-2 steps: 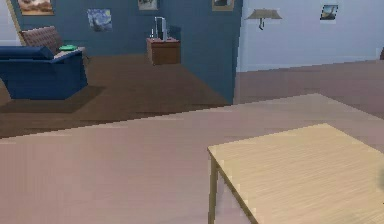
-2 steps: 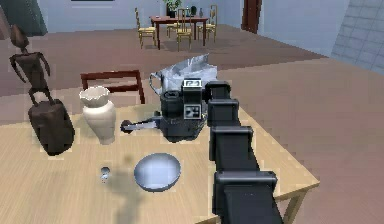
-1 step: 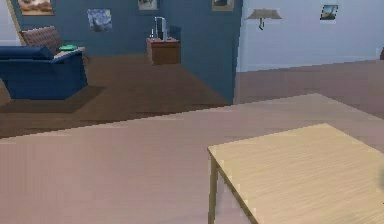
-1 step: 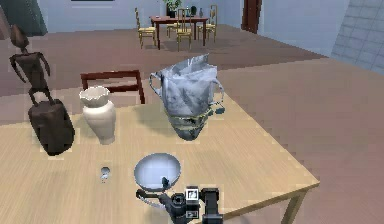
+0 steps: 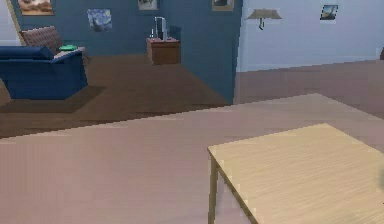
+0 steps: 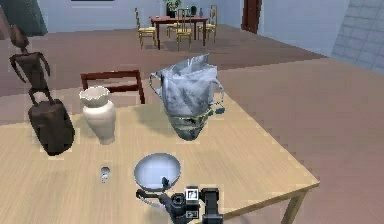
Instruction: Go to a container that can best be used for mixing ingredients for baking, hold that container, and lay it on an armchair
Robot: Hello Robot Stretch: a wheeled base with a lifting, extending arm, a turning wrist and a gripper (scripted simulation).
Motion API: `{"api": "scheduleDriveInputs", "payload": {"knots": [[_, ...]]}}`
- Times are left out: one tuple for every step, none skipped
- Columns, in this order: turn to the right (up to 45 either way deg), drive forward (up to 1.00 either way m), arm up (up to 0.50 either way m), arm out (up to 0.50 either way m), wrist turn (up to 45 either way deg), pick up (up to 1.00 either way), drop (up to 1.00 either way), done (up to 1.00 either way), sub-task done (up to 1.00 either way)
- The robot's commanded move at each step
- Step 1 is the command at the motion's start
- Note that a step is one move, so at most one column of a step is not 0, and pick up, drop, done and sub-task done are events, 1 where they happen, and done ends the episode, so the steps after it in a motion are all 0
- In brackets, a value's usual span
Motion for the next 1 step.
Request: {"api": "scheduleDriveInputs", "payload": {"knots": [[0.0, 0.0, 0.1, 0.0, 0.0, 0.0, 0.0, 0.0, 0.0]]}}
